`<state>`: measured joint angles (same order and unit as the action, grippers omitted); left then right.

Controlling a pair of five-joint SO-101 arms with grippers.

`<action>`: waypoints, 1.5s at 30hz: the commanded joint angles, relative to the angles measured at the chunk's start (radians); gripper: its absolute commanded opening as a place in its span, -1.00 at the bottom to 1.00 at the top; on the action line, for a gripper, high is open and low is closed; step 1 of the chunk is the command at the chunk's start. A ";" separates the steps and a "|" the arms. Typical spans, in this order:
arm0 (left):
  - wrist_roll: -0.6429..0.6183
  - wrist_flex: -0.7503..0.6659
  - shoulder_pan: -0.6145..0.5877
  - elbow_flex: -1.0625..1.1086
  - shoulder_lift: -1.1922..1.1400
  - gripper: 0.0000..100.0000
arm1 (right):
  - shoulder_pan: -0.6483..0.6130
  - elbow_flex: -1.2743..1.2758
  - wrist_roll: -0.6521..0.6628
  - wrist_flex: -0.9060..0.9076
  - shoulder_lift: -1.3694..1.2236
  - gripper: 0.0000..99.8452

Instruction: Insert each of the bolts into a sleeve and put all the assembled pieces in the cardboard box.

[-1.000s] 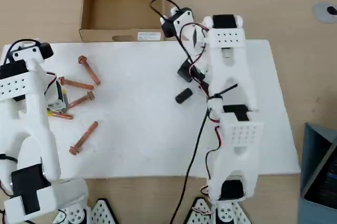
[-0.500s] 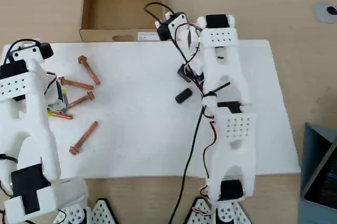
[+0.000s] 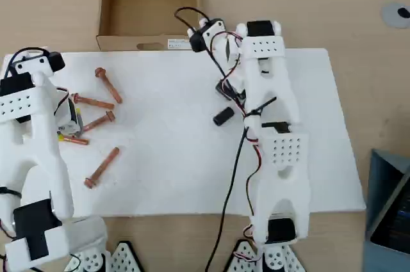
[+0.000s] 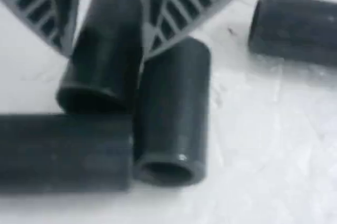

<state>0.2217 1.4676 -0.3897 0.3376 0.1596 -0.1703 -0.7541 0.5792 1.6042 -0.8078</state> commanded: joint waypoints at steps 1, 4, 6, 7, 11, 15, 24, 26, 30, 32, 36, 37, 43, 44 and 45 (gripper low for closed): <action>0.005 0.006 0.000 -0.043 0.005 -0.76 | -0.007 -0.045 0.003 -0.003 0.013 -0.76; 0.005 0.006 0.000 -0.043 0.005 -0.76 | -0.007 -0.091 0.003 0.021 0.013 -0.76; 0.005 0.006 0.000 -0.043 0.005 -0.76 | -0.007 -0.120 0.003 0.040 0.010 -0.76; 0.005 0.006 0.000 -0.043 0.005 -0.76 | -0.007 -0.131 0.003 0.048 0.008 -0.76; 0.005 0.005 0.002 -0.043 0.005 -0.76 | -0.007 -0.134 0.003 0.051 0.007 -0.76; 0.005 0.005 0.003 -0.043 0.005 -0.76 | -0.007 -0.136 0.003 0.063 0.007 -0.75; 0.005 0.006 0.012 -0.041 0.005 -0.76 | -0.005 -0.137 0.011 0.077 0.007 -0.66; 0.005 0.006 0.012 -0.041 0.005 -0.76 | -0.005 -0.134 0.025 0.074 0.002 -0.66; 0.005 0.006 0.012 -0.041 0.005 -0.76 | -0.005 -0.142 0.031 0.071 -0.038 -0.66; 0.005 0.006 0.012 -0.041 0.005 -0.76 | -0.005 -0.142 0.031 0.071 -0.053 -0.66; 0.005 0.006 0.011 -0.041 0.005 -0.76 | -0.005 -0.142 0.031 0.069 -0.076 -0.66; 0.005 0.006 0.011 -0.041 0.005 -0.76 | -0.005 -0.142 0.031 0.063 -0.082 -0.66; 0.005 0.006 0.011 -0.041 0.005 -0.76 | 0.004 -0.142 0.038 0.035 -0.117 -0.66; 0.005 0.006 0.011 -0.041 0.005 -0.76 | 0.004 -0.142 0.046 0.032 -0.124 -0.66; 0.005 0.006 0.011 -0.041 0.005 -0.76 | 0.005 -0.142 0.048 0.031 -0.131 -0.67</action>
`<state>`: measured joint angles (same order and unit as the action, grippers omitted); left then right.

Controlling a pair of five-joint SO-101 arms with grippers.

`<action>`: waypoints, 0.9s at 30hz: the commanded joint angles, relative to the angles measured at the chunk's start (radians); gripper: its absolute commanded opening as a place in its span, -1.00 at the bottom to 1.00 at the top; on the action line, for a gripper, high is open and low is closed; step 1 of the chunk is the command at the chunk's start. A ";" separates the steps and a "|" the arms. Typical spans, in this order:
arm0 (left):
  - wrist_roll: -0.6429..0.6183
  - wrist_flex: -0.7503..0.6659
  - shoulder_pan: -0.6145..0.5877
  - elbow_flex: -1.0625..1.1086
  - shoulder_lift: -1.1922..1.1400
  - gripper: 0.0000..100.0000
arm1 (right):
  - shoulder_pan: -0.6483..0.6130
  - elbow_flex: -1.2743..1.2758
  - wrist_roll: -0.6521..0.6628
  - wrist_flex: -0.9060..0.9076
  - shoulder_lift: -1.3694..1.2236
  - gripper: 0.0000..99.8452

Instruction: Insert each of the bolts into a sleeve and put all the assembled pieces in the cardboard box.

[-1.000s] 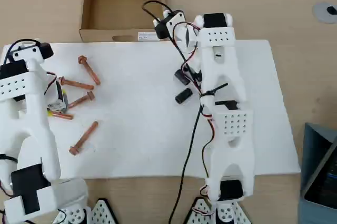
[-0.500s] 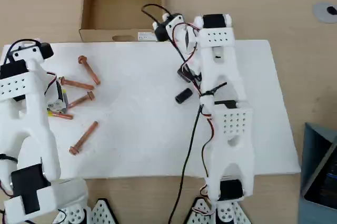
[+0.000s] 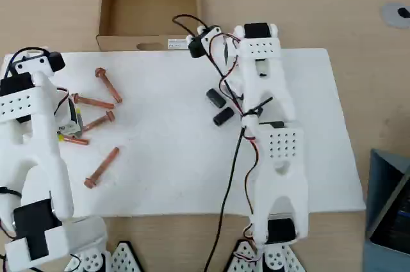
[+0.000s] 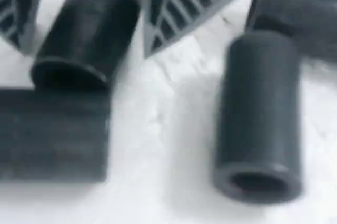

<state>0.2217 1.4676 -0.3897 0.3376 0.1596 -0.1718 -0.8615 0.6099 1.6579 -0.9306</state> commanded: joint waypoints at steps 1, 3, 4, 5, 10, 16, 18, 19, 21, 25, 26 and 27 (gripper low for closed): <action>0.005 0.006 0.011 -0.038 0.005 -0.76 | 0.007 -0.035 0.021 -0.025 -0.016 -0.67; 0.005 0.000 0.011 -0.028 0.005 -0.76 | 0.007 -0.035 0.021 -0.025 -0.027 -0.71; 0.005 0.000 0.011 -0.025 0.005 -0.76 | 0.007 -0.035 0.026 -0.025 -0.031 -0.77; 0.005 0.000 0.011 -0.018 0.004 -0.76 | 0.007 -0.035 0.031 -0.025 -0.036 -0.83; 0.005 0.000 0.011 -0.008 0.004 -0.76 | 0.007 -0.042 0.032 -0.020 -0.035 -0.98; 0.003 0.006 0.011 -0.006 0.004 -0.76 | 0.007 -0.205 0.026 0.092 0.025 -0.98; 0.002 0.009 0.011 -0.006 0.005 -0.76 | 0.007 -0.263 0.018 0.130 0.051 -0.98; 0.002 0.015 0.011 -0.006 0.005 -0.76 | 0.013 -0.274 0.000 0.130 0.068 -0.98; 0.002 0.044 0.011 -0.012 0.005 -0.76 | 0.035 -0.274 -0.026 0.130 0.119 -0.98; 0.002 0.074 0.011 -0.015 0.013 -0.76 | 0.068 -0.211 -0.058 0.130 0.242 -0.98; -0.002 0.086 0.011 -0.023 0.013 -0.76 | 0.071 -0.179 -0.063 0.130 0.272 -0.98; -0.005 0.106 0.011 -0.034 0.012 -0.76 | 0.076 -0.142 -0.071 0.130 0.309 -0.98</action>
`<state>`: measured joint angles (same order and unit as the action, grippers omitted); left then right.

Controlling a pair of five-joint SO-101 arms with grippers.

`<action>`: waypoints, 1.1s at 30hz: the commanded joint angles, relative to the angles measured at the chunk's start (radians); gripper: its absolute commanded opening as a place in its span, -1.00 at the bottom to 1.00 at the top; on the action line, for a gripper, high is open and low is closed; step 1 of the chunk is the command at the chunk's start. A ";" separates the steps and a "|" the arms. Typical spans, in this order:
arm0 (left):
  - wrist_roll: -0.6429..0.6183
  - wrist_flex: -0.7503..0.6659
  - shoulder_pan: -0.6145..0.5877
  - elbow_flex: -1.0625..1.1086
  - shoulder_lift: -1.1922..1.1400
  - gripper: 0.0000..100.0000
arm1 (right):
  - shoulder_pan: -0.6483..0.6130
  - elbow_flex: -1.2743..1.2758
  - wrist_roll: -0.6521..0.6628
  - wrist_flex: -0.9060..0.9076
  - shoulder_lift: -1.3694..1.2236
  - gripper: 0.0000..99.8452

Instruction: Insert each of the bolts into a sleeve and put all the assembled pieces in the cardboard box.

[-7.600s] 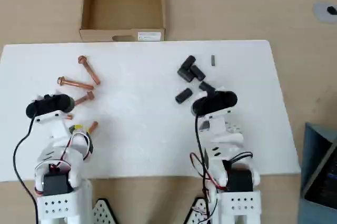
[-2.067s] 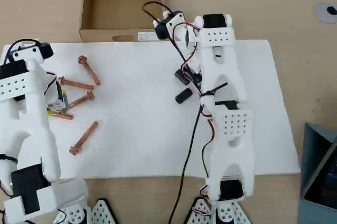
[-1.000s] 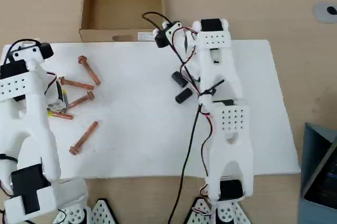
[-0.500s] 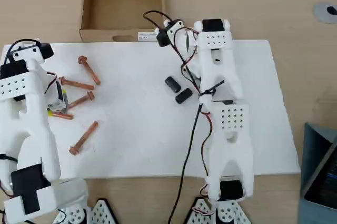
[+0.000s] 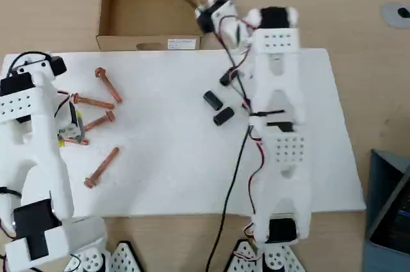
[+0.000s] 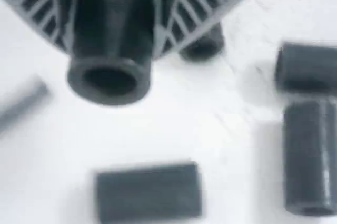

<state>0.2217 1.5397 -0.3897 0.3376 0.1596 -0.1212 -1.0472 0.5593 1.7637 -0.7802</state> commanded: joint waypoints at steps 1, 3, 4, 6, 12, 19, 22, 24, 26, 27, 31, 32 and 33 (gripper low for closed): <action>-0.009 0.057 0.011 -0.046 0.008 -0.76 | 0.036 0.085 -0.029 0.025 0.199 -0.98; -0.052 0.095 0.011 -0.083 0.007 -0.76 | 0.053 0.171 -0.044 0.025 0.292 -0.98; -0.084 0.109 0.011 -0.104 0.007 -0.76 | 0.062 0.214 -0.051 0.025 0.341 -0.98; -0.161 0.135 0.011 -0.146 0.007 -0.76 | 0.076 0.311 -0.051 0.025 0.437 -0.98; -0.425 0.193 0.011 -0.262 0.007 -0.77 | 0.120 0.601 -0.071 0.025 0.722 -0.98; -0.565 0.190 0.009 -0.272 0.005 -0.93 | 0.203 0.868 -0.063 0.018 0.989 -0.98; -0.649 0.190 0.005 -0.245 0.004 -0.98 | 0.240 0.951 -0.061 0.018 1.076 -0.98; -0.707 0.190 0.003 -0.206 0.004 -0.99 | 0.265 1.003 -0.044 0.018 1.129 -0.98; -0.743 0.189 0.003 -0.161 0.004 -0.99 | 0.286 1.049 -0.031 0.020 1.173 -0.98; -0.755 0.180 0.003 -0.143 0.004 -0.99 | 0.295 1.069 -0.025 0.020 1.194 -0.98; -0.818 0.077 -0.043 -0.066 0.004 -0.99 | 0.318 1.127 0.000 0.020 1.250 -0.98; -0.830 0.046 -0.063 -0.046 0.004 -0.99 | 0.318 1.135 0.005 0.020 1.259 -0.98; -0.832 0.014 -0.084 -0.028 0.004 -0.99 | 0.318 1.139 0.008 0.020 1.267 -0.98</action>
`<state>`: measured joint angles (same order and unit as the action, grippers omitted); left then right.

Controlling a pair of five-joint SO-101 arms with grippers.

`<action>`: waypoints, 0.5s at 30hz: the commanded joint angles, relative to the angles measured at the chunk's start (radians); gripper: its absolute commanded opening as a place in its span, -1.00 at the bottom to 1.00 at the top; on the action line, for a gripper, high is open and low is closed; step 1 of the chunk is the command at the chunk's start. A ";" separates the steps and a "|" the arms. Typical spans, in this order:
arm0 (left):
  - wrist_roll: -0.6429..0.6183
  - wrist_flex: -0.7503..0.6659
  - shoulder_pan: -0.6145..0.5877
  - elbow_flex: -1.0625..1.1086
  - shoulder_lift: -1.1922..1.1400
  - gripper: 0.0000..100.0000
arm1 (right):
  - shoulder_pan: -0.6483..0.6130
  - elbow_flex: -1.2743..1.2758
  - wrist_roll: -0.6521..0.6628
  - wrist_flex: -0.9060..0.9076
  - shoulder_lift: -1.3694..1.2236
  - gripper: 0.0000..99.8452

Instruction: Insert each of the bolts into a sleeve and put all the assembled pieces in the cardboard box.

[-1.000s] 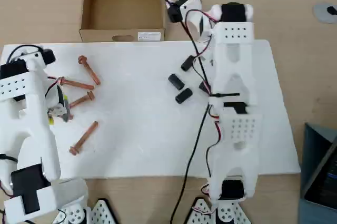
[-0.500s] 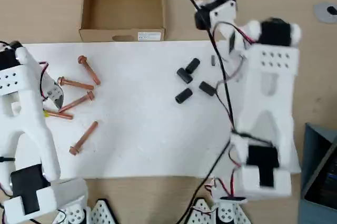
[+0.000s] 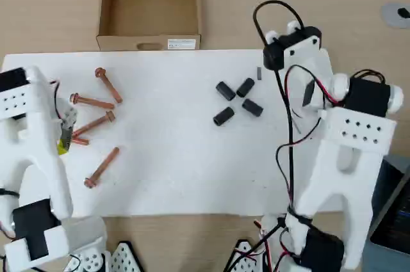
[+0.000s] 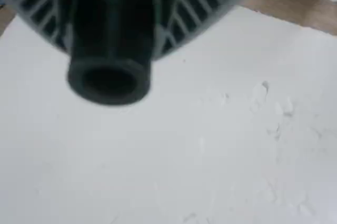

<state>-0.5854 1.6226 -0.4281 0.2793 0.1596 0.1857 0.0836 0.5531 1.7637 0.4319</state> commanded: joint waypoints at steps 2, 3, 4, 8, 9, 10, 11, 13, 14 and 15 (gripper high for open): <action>-0.025 -0.118 -0.071 0.063 0.004 -0.98 | 0.012 0.013 0.012 0.020 0.062 -0.98; -0.025 -0.137 -0.077 0.074 0.004 -0.98 | 0.012 0.013 0.009 0.020 0.064 -0.98; -0.025 -0.150 -0.078 0.083 0.004 -0.98 | 0.012 0.013 0.009 0.020 0.064 -0.98; -0.025 -0.187 -0.078 0.100 0.004 -0.96 | 0.012 0.013 0.008 0.020 0.065 -0.98; -0.028 -0.195 -0.078 0.101 0.004 -0.93 | 0.012 0.013 0.008 0.020 0.065 -0.98; -0.031 -0.204 -0.078 0.103 0.004 -0.88 | 0.012 0.015 0.008 0.021 0.065 -0.98; -0.032 -0.213 -0.078 0.103 0.004 -0.82 | 0.012 0.015 0.008 0.021 0.065 -0.98; -0.034 -0.235 -0.078 0.103 0.004 -0.73 | 0.012 0.015 0.008 0.021 0.062 -0.98; -0.034 -0.245 -0.078 0.103 0.004 -0.70 | 0.012 0.015 0.008 0.020 0.061 -0.98; -0.034 -0.255 -0.078 0.103 0.004 -0.70 | 0.012 0.015 0.009 0.020 0.061 -0.98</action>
<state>-0.6160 1.3924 -0.4971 0.3867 0.1596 0.1857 0.0990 0.5577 1.7653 0.4595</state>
